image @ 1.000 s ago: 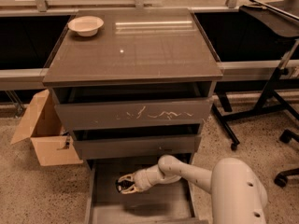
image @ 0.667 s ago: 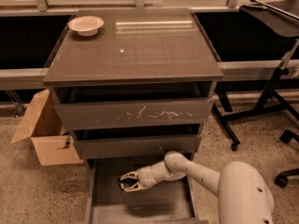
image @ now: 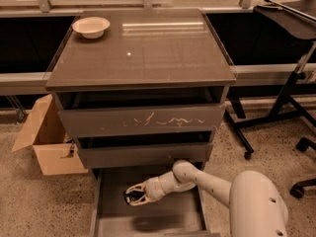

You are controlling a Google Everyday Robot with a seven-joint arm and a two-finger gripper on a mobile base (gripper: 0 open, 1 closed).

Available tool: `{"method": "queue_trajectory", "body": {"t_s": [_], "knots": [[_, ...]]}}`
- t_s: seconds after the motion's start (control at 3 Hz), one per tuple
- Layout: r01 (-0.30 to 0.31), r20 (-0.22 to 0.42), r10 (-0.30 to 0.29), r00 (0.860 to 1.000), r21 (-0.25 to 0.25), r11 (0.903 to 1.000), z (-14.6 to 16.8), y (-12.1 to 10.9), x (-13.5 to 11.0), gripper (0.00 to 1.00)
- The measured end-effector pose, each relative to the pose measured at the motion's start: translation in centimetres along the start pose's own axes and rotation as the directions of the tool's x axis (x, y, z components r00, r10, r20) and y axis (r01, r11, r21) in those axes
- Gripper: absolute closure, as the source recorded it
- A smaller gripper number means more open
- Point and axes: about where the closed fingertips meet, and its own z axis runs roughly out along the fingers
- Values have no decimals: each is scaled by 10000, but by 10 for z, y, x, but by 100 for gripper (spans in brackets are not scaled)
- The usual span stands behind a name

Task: Pick rxbar chocolate from bottom drawer and place on counter

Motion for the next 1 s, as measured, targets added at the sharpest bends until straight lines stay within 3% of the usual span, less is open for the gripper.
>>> {"method": "queue_trajectory", "body": {"t_s": [0.33,0.67,1.0], "knots": [[499,134,-495,9987,-294,9983,10,0,-25,100],[1859,580,-1803,9819,-1113,9762,32,-5,-96,100],[3340,1368,-3167,9386,-1303,9335,31,-18,-169,100]]}}
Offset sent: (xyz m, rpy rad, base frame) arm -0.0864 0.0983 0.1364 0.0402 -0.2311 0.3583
